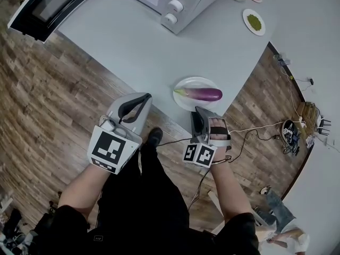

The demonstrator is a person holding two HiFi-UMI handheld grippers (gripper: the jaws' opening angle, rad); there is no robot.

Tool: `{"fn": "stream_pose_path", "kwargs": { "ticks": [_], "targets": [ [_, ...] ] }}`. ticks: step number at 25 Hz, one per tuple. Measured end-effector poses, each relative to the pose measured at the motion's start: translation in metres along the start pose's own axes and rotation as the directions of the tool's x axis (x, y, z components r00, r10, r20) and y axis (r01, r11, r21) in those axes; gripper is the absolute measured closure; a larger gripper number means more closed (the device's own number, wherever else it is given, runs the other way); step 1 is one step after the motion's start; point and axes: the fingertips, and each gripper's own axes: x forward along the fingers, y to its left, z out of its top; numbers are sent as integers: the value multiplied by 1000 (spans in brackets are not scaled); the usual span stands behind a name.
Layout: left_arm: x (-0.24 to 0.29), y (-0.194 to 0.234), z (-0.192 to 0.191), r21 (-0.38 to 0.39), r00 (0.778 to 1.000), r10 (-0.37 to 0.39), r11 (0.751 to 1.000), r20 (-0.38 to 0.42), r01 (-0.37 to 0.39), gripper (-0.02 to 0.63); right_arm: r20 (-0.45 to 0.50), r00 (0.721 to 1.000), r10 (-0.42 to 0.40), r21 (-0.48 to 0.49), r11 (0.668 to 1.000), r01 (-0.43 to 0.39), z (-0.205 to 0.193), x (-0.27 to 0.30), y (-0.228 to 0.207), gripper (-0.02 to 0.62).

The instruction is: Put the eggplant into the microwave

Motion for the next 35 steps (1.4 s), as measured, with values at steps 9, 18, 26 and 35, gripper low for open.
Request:
{"fn": "stream_pose_path", "kwargs": {
  "ticks": [9,18,26,35],
  "targets": [
    [-5,4,0,0,1000,12,1000,-1,-12,598,-15,1000,-2,-69,998,1,6,9,-1,543],
    [-4,4,-1,-3,1000,13,1000,-4,-13,598,-35,999,2,-69,998,-5,5,19,-7,555],
    [-8,7,-3,-4,1000,22,1000,-7,-22,598,-52,997,-52,-182,982,42,6,21,-9,560],
    [-10,11,-1,7,999,36,999,-9,-36,598,-36,990,-140,-216,968,129,8,19,-13,565]
  ]
}}
